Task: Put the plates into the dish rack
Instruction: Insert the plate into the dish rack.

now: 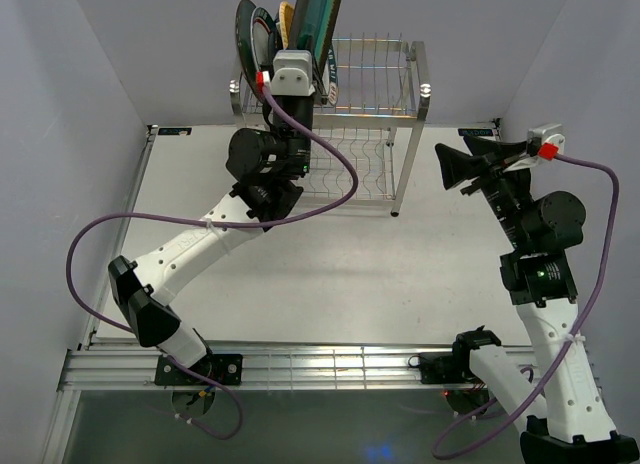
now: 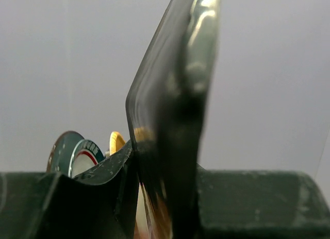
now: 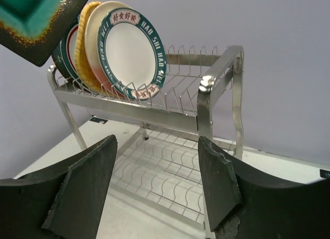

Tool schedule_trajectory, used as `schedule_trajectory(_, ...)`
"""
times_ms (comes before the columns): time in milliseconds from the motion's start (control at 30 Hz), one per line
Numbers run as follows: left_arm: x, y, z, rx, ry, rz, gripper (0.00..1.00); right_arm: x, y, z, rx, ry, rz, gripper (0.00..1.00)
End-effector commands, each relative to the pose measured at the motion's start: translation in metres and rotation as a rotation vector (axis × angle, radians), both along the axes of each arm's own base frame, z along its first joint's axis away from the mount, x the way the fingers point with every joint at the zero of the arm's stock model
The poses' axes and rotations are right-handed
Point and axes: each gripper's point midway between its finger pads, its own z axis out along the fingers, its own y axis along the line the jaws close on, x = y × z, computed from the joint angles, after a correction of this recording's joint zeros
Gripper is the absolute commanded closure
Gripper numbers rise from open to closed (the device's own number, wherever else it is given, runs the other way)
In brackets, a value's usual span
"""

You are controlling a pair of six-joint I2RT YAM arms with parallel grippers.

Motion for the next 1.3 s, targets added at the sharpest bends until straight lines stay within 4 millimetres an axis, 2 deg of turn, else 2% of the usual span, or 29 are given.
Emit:
schedule_trajectory(0, -0.039, 0.034, 0.052, -0.142, -0.091, -0.073, 1.0, -0.012, -0.004, 0.001, -0.08, -0.039, -0.021, 0.29)
schedule_trajectory(233, -0.026, 0.031, 0.04, -0.155, -0.035, -0.035, 1.0, -0.023, -0.014, -0.017, -0.139, -0.025, -0.069, 0.23)
schedule_trajectory(333, -0.023, 0.029, 0.042, -0.172, -0.027, -0.037, 1.0, -0.025, -0.016, -0.024, -0.158, -0.013, -0.078, 0.16)
schedule_trajectory(433, -0.022, 0.025, 0.045, -0.188, -0.022, -0.062, 1.0, -0.027, -0.02, -0.032, -0.173, -0.015, -0.1, 0.02)
schedule_trajectory(467, -0.021, 0.024, 0.046, -0.197, -0.018, -0.071, 1.0, -0.03, -0.02, -0.032, -0.18, -0.026, -0.102, 0.1)
schedule_trajectory(500, -0.019, 0.023, 0.046, -0.203, -0.013, -0.071, 1.0, -0.03, -0.021, -0.035, -0.199, -0.031, -0.108, 0.1)
schedule_trajectory(733, -0.009, 0.016, 0.04, -0.233, 0.019, -0.066, 1.0, -0.036, -0.029, -0.048, -0.206, -0.056, -0.15, 0.1)
schedule_trajectory(833, -0.005, 0.017, 0.042, -0.255, 0.032, -0.05, 1.0, -0.037, -0.031, -0.045, -0.201, -0.065, -0.162, 0.1)
schedule_trajectory(1100, 0.013, 0.006, 0.021, -0.282, 0.095, -0.01, 1.0, -0.036, -0.033, -0.047, -0.196, -0.06, -0.182, 0.1)
schedule_trajectory(1267, 0.021, -0.002, 0.019, -0.269, 0.099, 0.006, 1.0, -0.035, -0.032, -0.048, -0.194, -0.054, -0.179, 0.1)
